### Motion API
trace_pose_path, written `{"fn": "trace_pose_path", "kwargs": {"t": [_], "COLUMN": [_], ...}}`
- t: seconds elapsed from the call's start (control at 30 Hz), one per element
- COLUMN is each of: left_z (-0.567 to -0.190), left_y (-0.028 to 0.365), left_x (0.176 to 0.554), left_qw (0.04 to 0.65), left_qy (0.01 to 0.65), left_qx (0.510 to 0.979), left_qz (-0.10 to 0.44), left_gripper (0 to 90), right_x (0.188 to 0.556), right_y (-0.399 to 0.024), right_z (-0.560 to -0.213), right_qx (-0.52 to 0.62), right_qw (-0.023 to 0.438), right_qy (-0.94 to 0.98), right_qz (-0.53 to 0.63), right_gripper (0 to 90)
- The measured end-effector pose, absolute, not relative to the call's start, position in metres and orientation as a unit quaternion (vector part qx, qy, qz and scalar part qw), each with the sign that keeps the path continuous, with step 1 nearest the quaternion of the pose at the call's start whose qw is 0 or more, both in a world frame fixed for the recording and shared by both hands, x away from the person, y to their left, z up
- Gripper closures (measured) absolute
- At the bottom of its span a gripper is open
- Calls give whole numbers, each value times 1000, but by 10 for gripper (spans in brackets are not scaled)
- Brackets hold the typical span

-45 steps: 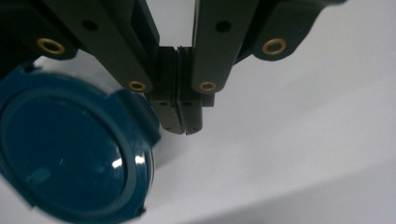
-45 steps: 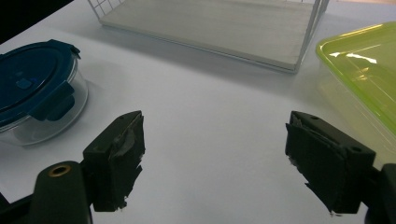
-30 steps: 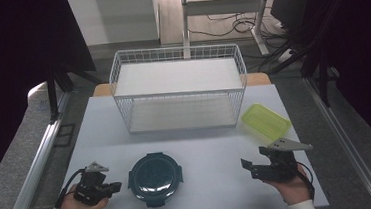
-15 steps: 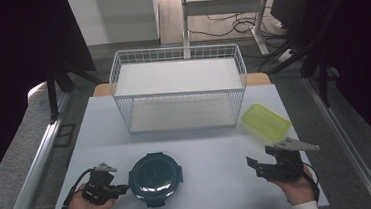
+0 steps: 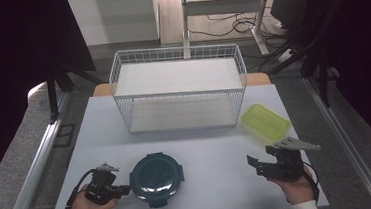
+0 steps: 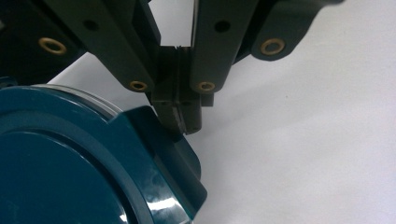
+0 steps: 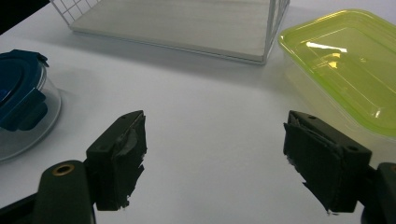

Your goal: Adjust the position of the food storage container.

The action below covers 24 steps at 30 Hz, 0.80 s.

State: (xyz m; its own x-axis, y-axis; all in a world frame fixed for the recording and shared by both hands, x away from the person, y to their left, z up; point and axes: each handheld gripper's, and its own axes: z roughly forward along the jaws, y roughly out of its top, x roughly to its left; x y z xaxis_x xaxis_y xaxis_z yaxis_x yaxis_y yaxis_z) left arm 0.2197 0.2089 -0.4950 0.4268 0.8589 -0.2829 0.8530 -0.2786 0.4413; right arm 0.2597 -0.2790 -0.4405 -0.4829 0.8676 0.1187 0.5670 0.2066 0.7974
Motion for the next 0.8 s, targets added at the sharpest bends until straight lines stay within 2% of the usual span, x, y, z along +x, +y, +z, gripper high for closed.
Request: {"fn": "trace_pose_path", "kwargs": {"t": [0.8], "left_z": [-494], "left_y": [194], "left_x": [228], "left_qw": [282], "left_qy": [526], "left_qx": [802], "left_qz": [4], "left_gripper": [900], "right_x": [261], "right_y": [-276], "right_z": [-442], "right_qx": [473], "right_qw": [177], "right_qy": [758], "right_qz": [413], "right_gripper": [214]}}
